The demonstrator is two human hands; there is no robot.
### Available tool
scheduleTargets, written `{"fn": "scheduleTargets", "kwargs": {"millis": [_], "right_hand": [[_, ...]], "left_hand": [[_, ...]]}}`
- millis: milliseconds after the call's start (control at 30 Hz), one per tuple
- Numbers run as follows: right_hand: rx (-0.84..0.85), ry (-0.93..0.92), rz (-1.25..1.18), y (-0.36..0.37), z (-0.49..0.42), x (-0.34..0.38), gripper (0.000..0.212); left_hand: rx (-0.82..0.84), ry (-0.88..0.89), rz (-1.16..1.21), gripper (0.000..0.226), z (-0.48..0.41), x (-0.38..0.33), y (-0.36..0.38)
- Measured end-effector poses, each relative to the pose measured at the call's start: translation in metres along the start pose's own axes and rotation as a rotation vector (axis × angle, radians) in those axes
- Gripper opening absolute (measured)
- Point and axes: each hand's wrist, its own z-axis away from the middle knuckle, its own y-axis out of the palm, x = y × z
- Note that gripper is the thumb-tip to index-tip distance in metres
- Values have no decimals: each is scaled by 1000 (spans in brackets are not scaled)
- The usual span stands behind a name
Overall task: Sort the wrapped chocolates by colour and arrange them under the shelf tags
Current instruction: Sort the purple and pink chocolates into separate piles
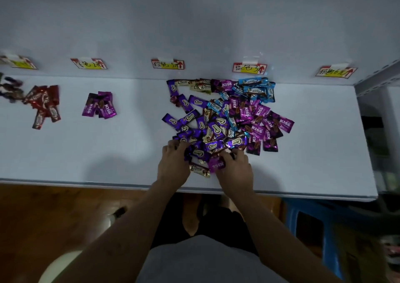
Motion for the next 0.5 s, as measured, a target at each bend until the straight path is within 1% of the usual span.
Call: {"fn": "scheduleTargets", "kwargs": {"millis": [100,200,267,367,433,500], "right_hand": [[-26,40,-41,6,0,4,44],[-88,64,-97,9,-1,13,43],[-143,30,-122,9,-2,19,45],[-195,-65,-133,12,-3,30,45],[-196,-130,-115,16,-6,41,48],[-168,-164,-81,21,-9,51,56]], "left_hand": [[6,-2,-55,67,1,6,0],[-29,45,-145,64,-4,14,-5],[-53,50,-131,62,-8,20,-7],[-57,37,-93,65,-15,23,-9],[-30,42,-97,69,-20,25,-13],[-6,62,-134,68,-24,29,-16]]}}
